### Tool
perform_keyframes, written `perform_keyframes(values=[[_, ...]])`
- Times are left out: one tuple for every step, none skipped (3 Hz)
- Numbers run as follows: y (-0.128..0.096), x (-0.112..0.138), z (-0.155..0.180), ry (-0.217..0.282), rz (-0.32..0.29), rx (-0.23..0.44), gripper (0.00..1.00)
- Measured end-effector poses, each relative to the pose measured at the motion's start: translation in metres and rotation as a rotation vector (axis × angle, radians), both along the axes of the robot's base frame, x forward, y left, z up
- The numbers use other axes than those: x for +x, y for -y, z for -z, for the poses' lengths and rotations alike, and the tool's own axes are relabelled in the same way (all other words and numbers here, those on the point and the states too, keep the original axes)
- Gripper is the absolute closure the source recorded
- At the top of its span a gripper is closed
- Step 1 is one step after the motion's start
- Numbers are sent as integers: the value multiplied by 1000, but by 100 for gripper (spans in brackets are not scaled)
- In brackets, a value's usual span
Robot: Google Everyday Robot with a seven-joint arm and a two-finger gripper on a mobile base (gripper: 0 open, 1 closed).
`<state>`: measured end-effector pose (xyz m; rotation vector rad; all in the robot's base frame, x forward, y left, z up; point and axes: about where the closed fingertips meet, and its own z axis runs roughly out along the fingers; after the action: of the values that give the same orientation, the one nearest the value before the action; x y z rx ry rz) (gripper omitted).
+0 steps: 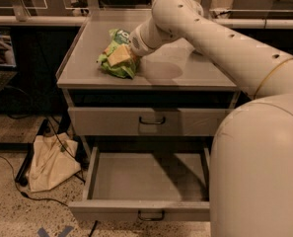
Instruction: Place green rice chip bag into middle drawer
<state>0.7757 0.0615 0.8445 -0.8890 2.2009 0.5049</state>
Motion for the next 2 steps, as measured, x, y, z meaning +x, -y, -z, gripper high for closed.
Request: perform_keyframes(values=[[-3,-21,-33,25,-94,10,100],[8,-76,-57,59,-261,5,100]])
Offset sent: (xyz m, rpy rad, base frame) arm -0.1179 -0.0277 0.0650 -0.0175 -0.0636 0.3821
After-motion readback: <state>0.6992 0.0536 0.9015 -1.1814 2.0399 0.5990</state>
